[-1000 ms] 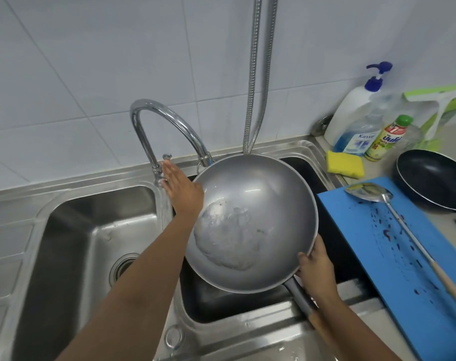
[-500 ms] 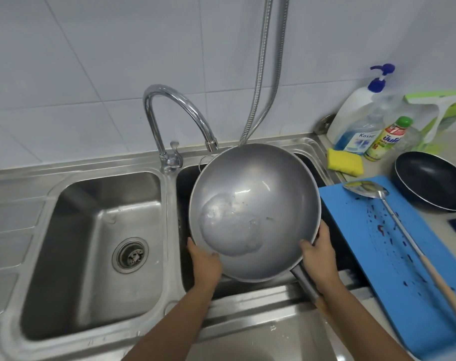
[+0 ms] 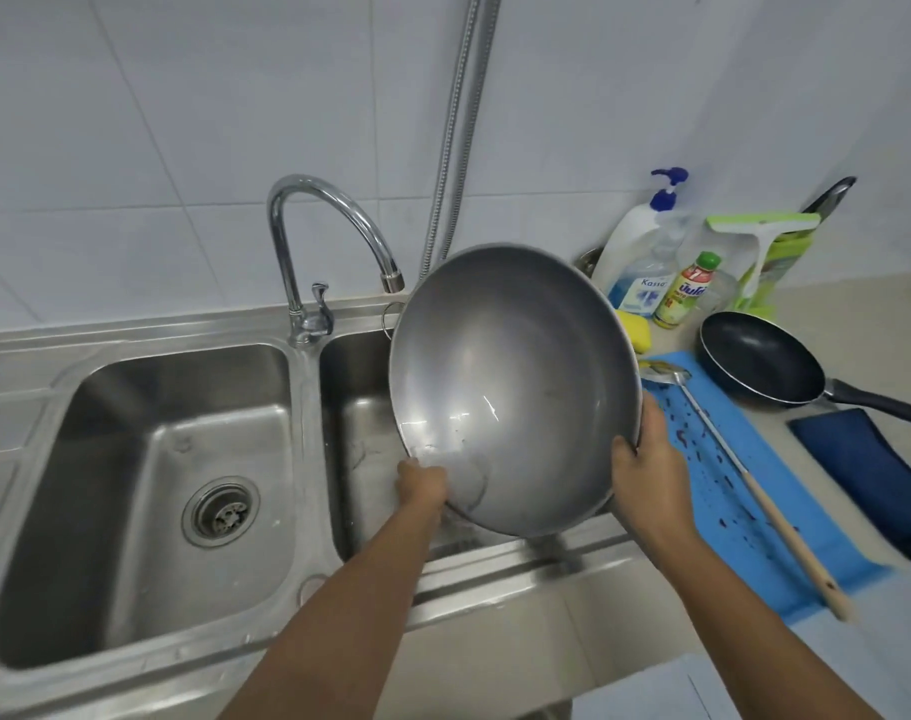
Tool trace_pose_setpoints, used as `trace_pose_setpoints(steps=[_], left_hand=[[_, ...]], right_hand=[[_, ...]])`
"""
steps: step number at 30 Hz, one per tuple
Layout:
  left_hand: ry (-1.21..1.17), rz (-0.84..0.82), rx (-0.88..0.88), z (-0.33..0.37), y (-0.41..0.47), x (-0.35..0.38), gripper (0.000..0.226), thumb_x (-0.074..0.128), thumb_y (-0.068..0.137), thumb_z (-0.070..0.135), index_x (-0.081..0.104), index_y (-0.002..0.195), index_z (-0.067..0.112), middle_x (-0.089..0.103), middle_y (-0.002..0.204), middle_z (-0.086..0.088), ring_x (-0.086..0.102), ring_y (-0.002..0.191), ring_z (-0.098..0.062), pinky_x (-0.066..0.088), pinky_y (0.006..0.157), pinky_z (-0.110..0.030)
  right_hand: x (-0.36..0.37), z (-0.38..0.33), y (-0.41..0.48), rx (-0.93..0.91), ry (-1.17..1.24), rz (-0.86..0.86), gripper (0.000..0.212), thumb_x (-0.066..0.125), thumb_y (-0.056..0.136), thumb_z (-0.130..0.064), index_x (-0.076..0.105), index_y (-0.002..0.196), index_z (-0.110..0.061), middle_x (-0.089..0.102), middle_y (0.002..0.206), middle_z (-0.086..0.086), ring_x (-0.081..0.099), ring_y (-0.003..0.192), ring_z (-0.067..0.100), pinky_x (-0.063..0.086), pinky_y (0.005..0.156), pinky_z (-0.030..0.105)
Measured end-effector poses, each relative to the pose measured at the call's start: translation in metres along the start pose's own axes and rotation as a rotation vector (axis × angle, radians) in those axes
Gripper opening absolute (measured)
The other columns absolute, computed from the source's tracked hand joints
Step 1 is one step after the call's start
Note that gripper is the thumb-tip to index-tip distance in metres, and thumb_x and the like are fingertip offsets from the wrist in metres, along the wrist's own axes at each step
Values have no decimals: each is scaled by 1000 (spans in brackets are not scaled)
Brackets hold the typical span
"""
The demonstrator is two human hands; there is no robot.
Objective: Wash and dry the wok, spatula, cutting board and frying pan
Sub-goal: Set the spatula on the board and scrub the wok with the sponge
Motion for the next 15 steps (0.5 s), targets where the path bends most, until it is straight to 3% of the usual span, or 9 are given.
trace_pose_setpoints(steps=[3,7,10,15], left_hand=[[43,47,49,3,2,-5,45,56,77,5,54,122,7,62,115,-14,63,99,-34,55,85,-37],[-23,-73,105,5,12,-2,53,61,61,13,59,114,12,71,106,-7,67,93,-27,56,89,-40],[-134,-95,134,22,-4,-6,46,61,75,1,49,118,13,65,108,-5,64,96,-24,53,90,-37],[-247,-54,203,41,-12,-11,48,57,87,-5,42,128,13,58,112,-6,58,98,-23,49,92,-36]], right_hand=[[-13,-3,-3,-19,-17,32,54,42,94,-11,34,140,-37,61,102,1,58,85,22,46,72,39],[-22,-6,-10,-29,-13,54,53,43,96,-12,34,141,-38,61,102,-2,59,88,22,52,78,43],[-27,-13,-13,-58,7,74,52,43,98,-12,31,143,-36,56,100,-5,58,88,20,49,76,39],[-35,-18,-14,-52,-19,105,53,43,99,-18,24,145,-36,59,99,1,60,86,25,53,78,48]])
Point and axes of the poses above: each hand's wrist, its own y-axis towards the middle knuckle, its own x-axis out of the palm, z = x × y, the point moved 4 cm from there along y, towards the middle knuckle
